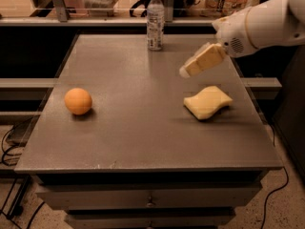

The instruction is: Knock blue plastic bottle over

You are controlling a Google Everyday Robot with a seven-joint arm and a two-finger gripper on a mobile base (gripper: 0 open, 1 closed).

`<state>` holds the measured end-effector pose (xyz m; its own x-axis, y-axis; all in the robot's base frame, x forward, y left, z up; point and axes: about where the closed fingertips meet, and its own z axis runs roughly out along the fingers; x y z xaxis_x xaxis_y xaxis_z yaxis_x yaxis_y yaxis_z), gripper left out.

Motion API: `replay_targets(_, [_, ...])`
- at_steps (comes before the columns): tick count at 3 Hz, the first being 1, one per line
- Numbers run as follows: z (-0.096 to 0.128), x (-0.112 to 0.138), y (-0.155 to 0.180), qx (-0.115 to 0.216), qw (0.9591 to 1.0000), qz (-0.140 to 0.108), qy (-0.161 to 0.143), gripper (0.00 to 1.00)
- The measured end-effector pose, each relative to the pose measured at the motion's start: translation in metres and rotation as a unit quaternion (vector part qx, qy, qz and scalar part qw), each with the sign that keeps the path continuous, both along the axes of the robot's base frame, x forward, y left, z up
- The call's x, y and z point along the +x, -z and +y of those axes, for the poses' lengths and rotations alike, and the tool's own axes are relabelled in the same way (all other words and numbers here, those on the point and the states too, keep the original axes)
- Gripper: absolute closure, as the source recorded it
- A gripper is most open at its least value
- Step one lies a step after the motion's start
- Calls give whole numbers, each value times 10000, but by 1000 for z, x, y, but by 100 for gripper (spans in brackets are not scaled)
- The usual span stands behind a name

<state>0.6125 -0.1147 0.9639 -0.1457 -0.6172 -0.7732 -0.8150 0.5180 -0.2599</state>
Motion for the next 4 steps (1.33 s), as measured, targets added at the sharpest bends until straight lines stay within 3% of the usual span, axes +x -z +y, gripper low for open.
replay_targets(2, [35, 68, 6, 527, 9985, -82, 123, 0])
replay_targets(4, [44, 80, 15, 610, 9978, -121, 229, 0])
